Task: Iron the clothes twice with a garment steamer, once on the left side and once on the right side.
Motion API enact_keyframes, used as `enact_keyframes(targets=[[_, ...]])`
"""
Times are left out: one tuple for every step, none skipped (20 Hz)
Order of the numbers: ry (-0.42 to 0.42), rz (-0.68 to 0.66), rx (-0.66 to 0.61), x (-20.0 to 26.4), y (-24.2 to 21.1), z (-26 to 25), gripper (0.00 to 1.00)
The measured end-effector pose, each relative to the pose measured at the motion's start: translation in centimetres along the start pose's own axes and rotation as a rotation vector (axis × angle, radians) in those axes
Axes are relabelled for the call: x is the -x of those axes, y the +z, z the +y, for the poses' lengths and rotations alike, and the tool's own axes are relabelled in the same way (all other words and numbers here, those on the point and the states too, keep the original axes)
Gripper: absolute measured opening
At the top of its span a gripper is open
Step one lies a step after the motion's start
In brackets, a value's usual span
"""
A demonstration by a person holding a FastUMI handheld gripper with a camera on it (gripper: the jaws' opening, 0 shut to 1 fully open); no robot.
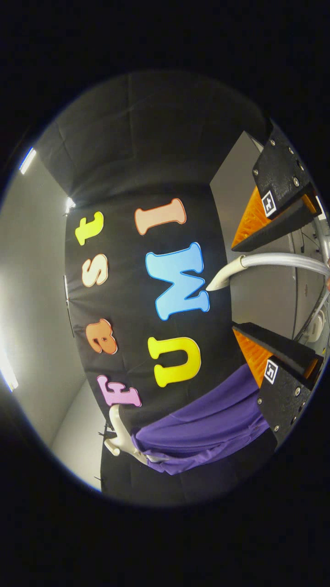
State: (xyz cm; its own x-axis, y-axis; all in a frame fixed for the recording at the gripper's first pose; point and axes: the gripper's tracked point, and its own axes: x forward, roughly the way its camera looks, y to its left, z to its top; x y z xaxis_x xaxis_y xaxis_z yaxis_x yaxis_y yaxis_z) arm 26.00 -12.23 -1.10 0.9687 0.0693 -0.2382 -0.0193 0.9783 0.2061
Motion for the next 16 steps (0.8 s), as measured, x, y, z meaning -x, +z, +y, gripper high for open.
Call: enact_keyframes(targets=[[0.000, 0.014, -0.030, -1.2, 0.0, -1.0, 0.96], [0.003, 0.030, -0.065, -2.6, 0.0, -1.8, 0.95], [0.009, 0.047, -0.103, -3.8, 0.0, -2.6, 0.95], [0.016, 0.068, -0.143, -5.1, -0.2, -3.3, 0.95], [0.027, 0.094, -0.184, -6.3, -0.6, -3.8, 0.95], [0.041, 0.123, -0.226, -7.6, -1.0, -4.2, 0.95], [0.057, 0.150, -0.268, -8.7, -1.4, -4.5, 0.95], [0.074, 0.182, -0.305, -9.9, -1.9, -4.6, 0.95], [0.091, 0.213, -0.339, -11.0, -2.4, -4.7, 0.95], [0.110, 0.243, -0.364, -12.1, -2.9, -4.7, 0.95], [0.122, 0.273, -0.386, -13.0, -3.6, -4.8, 0.95], [0.141, 0.304, -0.409, -14.0, -4.1, -4.9, 0.95], [0.151, 0.333, -0.435, -14.7, -4.9, -5.1, 0.95], [0.159, 0.359, -0.457, -15.5, -5.3, -5.3, 0.95], [0.171, 0.383, -0.475, -16.0, -5.7, -5.2, 0.95], [0.178, 0.409, -0.492, -16.6, -6.2, -5.3, 0.95]])
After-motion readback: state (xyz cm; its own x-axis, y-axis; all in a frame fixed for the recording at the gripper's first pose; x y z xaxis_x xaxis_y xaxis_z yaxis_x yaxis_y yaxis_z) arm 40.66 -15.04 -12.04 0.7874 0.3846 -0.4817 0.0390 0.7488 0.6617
